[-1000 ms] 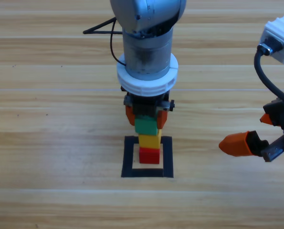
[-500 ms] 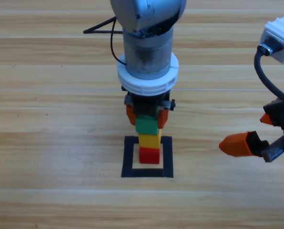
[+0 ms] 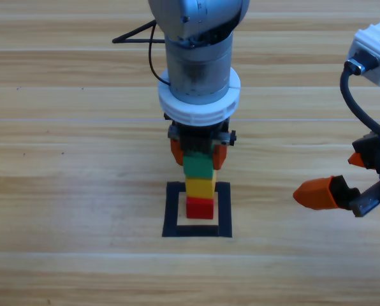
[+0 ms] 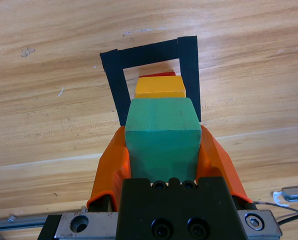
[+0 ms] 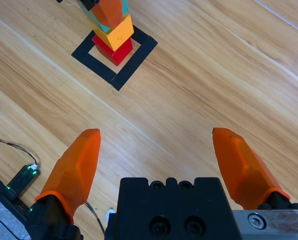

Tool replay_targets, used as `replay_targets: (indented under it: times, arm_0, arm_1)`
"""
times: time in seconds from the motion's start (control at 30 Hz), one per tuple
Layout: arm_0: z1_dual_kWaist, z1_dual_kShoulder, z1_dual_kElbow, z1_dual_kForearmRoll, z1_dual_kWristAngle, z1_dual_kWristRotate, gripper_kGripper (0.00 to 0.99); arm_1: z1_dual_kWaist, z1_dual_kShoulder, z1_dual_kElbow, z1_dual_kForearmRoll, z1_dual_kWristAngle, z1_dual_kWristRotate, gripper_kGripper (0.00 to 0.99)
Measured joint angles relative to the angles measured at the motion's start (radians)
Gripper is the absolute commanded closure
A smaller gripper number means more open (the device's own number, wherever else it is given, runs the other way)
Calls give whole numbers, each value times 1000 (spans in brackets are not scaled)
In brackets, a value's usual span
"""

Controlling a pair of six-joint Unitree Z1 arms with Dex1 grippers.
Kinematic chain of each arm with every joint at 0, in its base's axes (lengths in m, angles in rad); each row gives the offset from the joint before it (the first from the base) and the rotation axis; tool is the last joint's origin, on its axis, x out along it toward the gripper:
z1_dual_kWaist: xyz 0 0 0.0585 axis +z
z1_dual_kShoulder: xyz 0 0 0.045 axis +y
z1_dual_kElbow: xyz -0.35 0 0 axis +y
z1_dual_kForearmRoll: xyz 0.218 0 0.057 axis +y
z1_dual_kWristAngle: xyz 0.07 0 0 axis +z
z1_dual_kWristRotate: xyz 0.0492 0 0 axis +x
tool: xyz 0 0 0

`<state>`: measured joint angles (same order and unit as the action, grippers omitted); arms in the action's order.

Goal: Stack the blocks in the rectangular block: red at the bottom, yellow in the middle, green on top

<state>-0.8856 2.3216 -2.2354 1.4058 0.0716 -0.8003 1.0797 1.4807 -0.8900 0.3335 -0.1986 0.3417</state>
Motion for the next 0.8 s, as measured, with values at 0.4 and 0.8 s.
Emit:
replay_targets:
  times: [0.4, 0.8]
  arm_0:
    - [0, 19, -3, 0, 0, 0, 896]
    - [0, 19, -4, 0, -1, 0, 0]
  arm_1:
    - [0, 0, 0, 0, 0, 0, 7]
    - [0, 0, 0, 0, 0, 0, 7]
